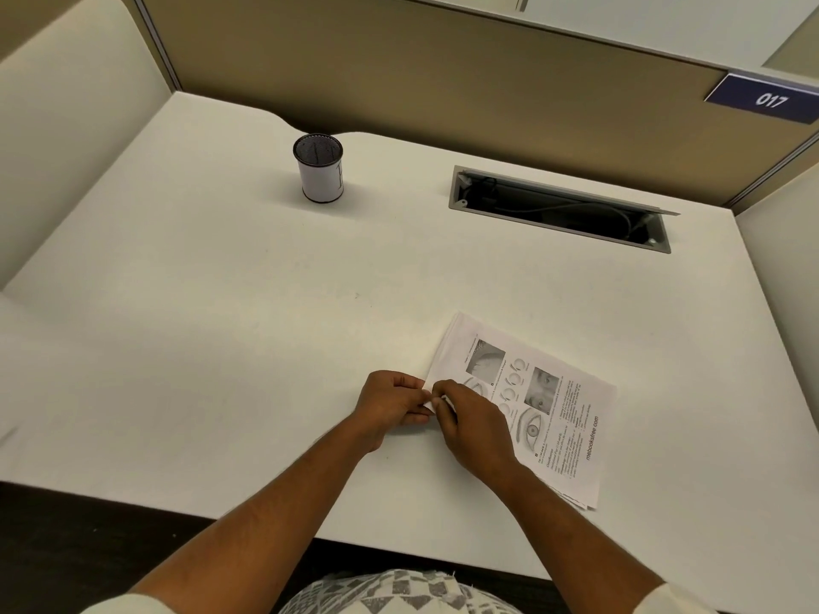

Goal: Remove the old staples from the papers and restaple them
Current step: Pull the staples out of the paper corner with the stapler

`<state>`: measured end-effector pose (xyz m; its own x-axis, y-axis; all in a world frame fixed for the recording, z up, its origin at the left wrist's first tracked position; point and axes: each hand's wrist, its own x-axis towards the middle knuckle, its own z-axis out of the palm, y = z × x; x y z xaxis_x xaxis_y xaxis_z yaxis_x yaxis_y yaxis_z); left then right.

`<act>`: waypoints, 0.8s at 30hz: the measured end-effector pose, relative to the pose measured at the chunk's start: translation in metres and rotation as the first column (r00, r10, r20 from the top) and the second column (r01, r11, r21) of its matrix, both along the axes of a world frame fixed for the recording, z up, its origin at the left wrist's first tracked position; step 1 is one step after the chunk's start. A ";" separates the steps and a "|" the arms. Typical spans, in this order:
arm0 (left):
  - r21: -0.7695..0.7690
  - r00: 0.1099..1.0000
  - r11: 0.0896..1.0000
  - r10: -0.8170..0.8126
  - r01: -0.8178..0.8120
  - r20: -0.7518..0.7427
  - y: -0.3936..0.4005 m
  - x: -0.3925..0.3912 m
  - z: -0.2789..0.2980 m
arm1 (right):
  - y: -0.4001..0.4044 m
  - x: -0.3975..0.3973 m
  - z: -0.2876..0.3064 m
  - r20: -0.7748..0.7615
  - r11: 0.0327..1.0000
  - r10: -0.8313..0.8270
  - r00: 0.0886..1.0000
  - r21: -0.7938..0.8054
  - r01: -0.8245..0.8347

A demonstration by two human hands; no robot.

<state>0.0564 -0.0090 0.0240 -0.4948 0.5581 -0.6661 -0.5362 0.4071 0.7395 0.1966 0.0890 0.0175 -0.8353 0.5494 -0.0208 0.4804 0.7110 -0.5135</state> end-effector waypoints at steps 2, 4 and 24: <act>0.000 0.999 1.000 -0.003 0.003 -0.046 0.000 0.000 -0.001 | 0.001 -0.003 0.000 0.016 0.997 -0.022 1.000 -0.067 0.023; 0.008 0.995 1.000 0.011 -0.010 -0.098 0.000 0.002 -0.003 | 0.004 -0.006 -0.001 0.028 0.991 -0.025 0.999 -0.128 0.029; 0.008 0.999 0.999 0.045 -0.045 -0.018 0.001 0.005 -0.003 | 0.013 -0.011 0.015 0.174 0.974 0.034 0.984 0.215 -0.071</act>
<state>0.0611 -0.0082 0.0209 -0.5314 0.5399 -0.6528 -0.5405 0.3773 0.7520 0.1852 0.1019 0.0325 -0.8580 0.5116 -0.0469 0.5052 0.8238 -0.2570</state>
